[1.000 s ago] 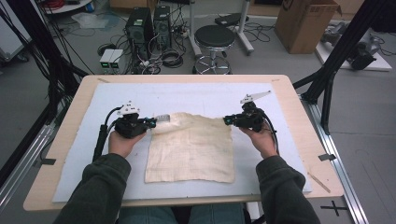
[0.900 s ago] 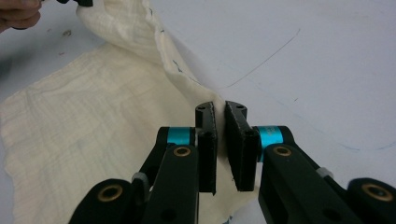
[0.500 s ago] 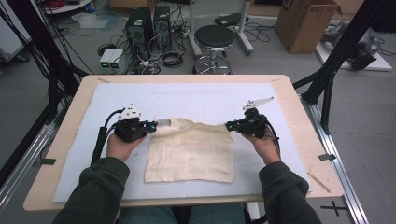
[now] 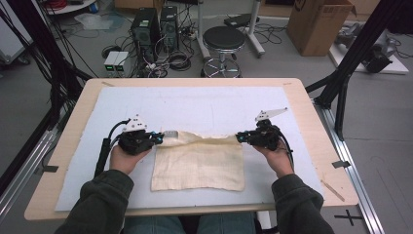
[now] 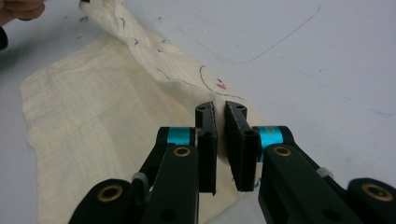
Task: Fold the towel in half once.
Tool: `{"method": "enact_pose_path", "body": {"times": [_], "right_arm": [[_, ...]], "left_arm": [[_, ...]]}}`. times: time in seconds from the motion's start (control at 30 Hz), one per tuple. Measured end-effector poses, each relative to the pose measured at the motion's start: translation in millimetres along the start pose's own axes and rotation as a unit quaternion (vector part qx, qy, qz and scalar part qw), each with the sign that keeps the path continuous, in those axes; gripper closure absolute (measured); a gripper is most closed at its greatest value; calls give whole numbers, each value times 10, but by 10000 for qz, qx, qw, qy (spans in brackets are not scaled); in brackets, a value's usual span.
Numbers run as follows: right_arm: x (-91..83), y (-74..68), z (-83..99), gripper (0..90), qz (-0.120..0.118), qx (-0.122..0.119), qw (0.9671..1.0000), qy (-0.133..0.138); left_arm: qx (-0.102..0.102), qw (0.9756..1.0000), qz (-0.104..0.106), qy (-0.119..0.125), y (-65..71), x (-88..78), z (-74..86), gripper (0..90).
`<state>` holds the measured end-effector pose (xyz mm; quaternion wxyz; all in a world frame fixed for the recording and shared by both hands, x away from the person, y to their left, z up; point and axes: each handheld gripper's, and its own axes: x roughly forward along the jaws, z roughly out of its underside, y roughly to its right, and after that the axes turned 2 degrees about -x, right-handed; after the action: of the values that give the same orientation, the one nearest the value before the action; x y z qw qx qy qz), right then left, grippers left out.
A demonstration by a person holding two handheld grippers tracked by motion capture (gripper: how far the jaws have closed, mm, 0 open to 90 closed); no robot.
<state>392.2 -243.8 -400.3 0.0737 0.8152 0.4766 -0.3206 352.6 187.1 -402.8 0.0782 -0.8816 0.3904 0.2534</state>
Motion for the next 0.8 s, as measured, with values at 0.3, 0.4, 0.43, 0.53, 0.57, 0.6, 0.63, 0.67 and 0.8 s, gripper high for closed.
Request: {"method": "enact_pose_path", "body": {"times": [0.3, 0.4, 0.43, 0.53, 0.57, 0.6, 0.63, 0.67, 0.8], "right_arm": [[-15, -87, 93, 831, -97, -30, 9999, 40], [-20, -129, 108, 831, -123, -56, 9999, 12], [-18, -141, 111, 832, -133, -85, 9999, 2], [-16, -178, 123, 831, -156, -140, 9998, -12], [-16, -193, 131, 832, -165, -144, 9998, -36], [-15, -205, 139, 831, -177, -140, 9997, -55], [-11, -209, 149, 831, -175, -171, 9997, -57], [-12, -220, 160, 831, -190, -149, 9997, -75], [-17, -264, 197, 831, -234, -180, 9995, -81]], "left_arm": [[62, 10000, -22, -47, 69, -91, 114, 866], [112, 9999, -11, -44, 97, -118, 144, 866], [113, 9999, 8, -49, 110, -127, 155, 866], [138, 9999, 30, -49, 145, -149, 197, 866], [145, 9999, 40, -73, 152, -155, 213, 866], [163, 9998, 50, -96, 162, -158, 227, 866], [181, 9998, 54, -114, 169, -163, 236, 866], [178, 9998, 66, -99, 176, -170, 247, 866], [254, 9995, 100, -163, 209, -184, 264, 866]]}}
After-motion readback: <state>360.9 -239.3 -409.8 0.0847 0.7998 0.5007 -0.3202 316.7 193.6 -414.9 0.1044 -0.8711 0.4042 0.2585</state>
